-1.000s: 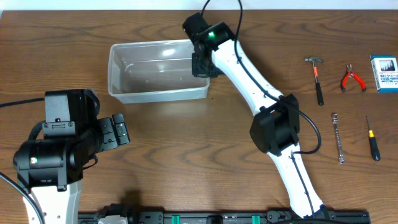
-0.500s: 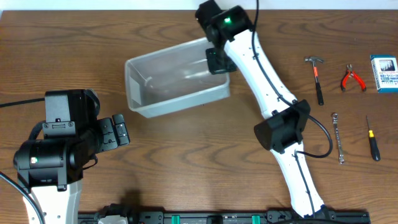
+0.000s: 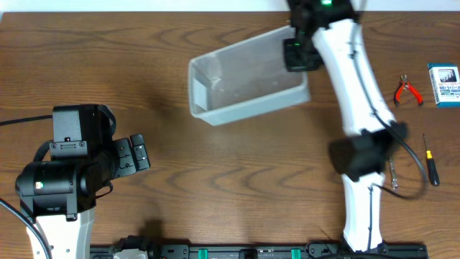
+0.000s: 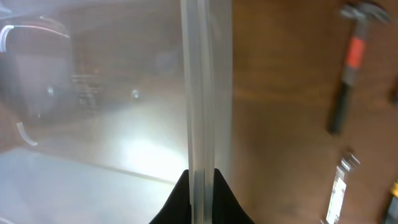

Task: Pack container
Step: 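Drag the clear container rightward toward the tools with the right gripper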

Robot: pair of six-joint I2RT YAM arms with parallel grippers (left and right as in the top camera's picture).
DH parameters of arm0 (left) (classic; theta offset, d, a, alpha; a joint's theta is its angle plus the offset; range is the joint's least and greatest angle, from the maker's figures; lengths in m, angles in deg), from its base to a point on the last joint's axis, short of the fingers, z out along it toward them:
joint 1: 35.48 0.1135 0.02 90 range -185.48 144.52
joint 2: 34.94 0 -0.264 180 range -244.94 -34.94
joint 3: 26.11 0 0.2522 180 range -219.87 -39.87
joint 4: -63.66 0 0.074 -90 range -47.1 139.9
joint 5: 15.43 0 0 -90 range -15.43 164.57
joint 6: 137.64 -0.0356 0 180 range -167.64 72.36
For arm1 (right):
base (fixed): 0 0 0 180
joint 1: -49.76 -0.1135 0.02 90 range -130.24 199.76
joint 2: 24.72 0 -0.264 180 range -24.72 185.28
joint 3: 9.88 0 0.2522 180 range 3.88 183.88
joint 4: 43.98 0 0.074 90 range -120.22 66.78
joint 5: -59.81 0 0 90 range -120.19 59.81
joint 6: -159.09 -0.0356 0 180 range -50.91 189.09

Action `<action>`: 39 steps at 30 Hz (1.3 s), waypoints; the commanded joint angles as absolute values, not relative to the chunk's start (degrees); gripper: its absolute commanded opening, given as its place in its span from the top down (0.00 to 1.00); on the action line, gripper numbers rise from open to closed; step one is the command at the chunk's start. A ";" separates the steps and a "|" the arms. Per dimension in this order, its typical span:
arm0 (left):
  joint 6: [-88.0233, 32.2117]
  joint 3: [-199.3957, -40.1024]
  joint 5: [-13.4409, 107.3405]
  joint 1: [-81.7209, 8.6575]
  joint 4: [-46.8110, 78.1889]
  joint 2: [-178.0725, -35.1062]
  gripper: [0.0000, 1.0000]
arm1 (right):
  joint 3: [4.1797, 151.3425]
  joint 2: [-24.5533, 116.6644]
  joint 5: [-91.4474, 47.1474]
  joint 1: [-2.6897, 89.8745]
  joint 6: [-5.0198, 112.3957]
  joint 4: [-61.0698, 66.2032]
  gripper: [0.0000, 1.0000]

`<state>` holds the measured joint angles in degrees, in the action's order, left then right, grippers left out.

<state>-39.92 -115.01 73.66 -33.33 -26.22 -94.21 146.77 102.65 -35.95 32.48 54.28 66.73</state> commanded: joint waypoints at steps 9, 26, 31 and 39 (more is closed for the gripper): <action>-39.35 -116.12 73.72 -33.15 -24.41 -94.40 0.02 | 115.56 78.24 -35.43 35.23 56.33 62.71 0.99; -39.35 -116.12 73.72 -33.13 -24.50 -94.43 0.02 | 93.53 74.57 -30.07 46.47 66.23 45.00 0.99; -39.37 -116.12 73.72 -33.15 -23.66 -94.40 0.02 | 91.30 74.57 -29.50 46.12 69.16 41.37 0.99; -39.35 -116.12 73.72 -33.15 -24.06 -94.40 0.02 | 86.14 74.63 -29.50 46.12 69.18 35.36 0.99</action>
